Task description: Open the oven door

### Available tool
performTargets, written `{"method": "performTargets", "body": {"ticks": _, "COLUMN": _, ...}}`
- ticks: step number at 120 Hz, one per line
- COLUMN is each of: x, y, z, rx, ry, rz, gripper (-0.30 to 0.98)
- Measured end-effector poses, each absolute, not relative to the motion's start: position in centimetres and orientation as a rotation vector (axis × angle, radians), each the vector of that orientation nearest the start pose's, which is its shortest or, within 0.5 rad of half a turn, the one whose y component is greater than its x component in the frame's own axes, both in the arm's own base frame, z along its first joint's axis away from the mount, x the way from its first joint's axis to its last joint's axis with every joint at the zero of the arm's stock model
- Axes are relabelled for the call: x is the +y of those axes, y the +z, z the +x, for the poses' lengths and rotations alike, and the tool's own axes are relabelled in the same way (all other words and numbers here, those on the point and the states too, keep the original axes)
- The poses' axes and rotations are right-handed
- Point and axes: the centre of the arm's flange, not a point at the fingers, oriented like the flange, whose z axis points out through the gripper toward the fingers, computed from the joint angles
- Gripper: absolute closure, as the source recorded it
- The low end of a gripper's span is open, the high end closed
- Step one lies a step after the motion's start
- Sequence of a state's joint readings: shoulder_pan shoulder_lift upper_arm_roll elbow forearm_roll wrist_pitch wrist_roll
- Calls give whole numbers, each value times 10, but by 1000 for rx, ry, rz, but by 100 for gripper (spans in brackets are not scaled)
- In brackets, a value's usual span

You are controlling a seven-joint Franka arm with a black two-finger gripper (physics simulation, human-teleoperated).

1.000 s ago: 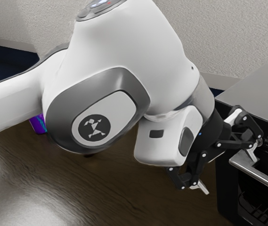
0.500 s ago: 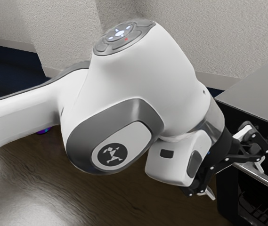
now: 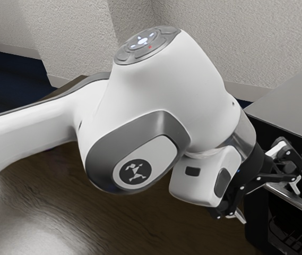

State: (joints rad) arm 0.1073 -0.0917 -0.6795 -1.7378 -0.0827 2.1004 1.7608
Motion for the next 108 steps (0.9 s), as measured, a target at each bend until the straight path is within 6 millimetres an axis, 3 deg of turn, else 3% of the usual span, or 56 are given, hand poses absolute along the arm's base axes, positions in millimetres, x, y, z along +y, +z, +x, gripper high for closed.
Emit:
{"method": "performTargets", "body": {"ticks": 40, "x": -328, "y": 623, "z": 476, "rx": 2635, "ry": -529, "rz": -1184, "gripper": 0}}
{"method": "performTargets", "body": {"ticks": 46, "x": -323, "y": 612, "z": 461, "rx": 2622, "ry": -471, "rz": -1187, "gripper": -6}}
{"method": "performTargets", "body": {"ticks": 49, "x": -319, "y": 608, "z": 423, "rx": 2579, "ry": -395, "rz": -1168, "gripper": 0}}
{"method": "performTargets", "body": {"ticks": 51, "x": -316, "y": 609, "z": 386, "rx": 2536, "ry": -354, "rz": -1148, "gripper": 17}}
{"method": "performTargets", "body": {"ticks": 52, "x": -314, "y": 612, "z": 364, "rx": 2509, "ry": -340, "rz": -1135, "gripper": 36}}
{"method": "performTargets", "body": {"ticks": 54, "x": -309, "y": 623, "z": 313, "rx": 2445, "ry": -338, "rz": -1097, "gripper": 32}}
{"method": "performTargets", "body": {"ticks": 56, "x": -307, "y": 647, "z": 253, "rx": 2375, "ry": -369, "rz": -1038, "gripper": 29}}
{"method": "performTargets", "body": {"ticks": 60, "x": -291, "y": 763, "z": 126, "rx": 2148, "ry": -593, "rz": -906, "gripper": 23}}
{"method": "performTargets", "body": {"ticks": 62, "x": -276, "y": 819, "z": 96, "rx": 2078, "ry": -682, "rz": -889, "gripper": 21}}
{"method": "performTargets", "body": {"ticks": 64, "x": -244, "y": 889, "z": 120, "rx": 2037, "ry": -782, "rz": -970, "gripper": 19}}
{"method": "performTargets", "body": {"ticks": 65, "x": -226, "y": 917, "z": 141, "rx": 2024, "ry": -818, "rz": -1020, "gripper": 18}}
{"method": "performTargets", "body": {"ticks": 67, "x": -191, "y": 956, "z": 183, "rx": 1993, "ry": -858, "rz": -1123, "gripper": 16}}
{"method": "performTargets", "body": {"ticks": 69, "x": -156, "y": 979, "z": 228, "rx": 1949, "ry": -864, "rz": -1246, "gripper": 15}}
{"method": "performTargets", "body": {"ticks": 72, "x": -108, "y": 981, "z": 295, "rx": 1895, "ry": -821, "rz": -1455, "gripper": 13}}
{"method": "performTargets", "body": {"ticks": 76, "x": -62, "y": 958, "z": 368, "rx": 1846, "ry": -737, "rz": -1698, "gripper": 11}}
{"method": "performTargets", "body": {"ticks": 80, "x": -30, "y": 923, "z": 428, "rx": 1813, "ry": -643, "rz": -1900, "gripper": 9}}
{"method": "performTargets", "body": {"ticks": 87, "x": 12, "y": 856, "z": 504, "rx": 1737, "ry": -485, "rz": -2189, "gripper": 6}}
{"method": "performTargets", "body": {"ticks": 96, "x": 55, "y": 787, "z": 553, "rx": 1597, "ry": -317, "rz": -2470, "gripper": 4}}
{"method": "performTargets", "body": {"ticks": 102, "x": 57, "y": 731, "z": 578, "rx": 1556, "ry": -188, "rz": -2611, "gripper": 3}}
{"method": "performTargets", "body": {"ticks": 108, "x": 51, "y": 705, "z": 588, "rx": 1501, "ry": -124, "rz": -2693, "gripper": 2}}
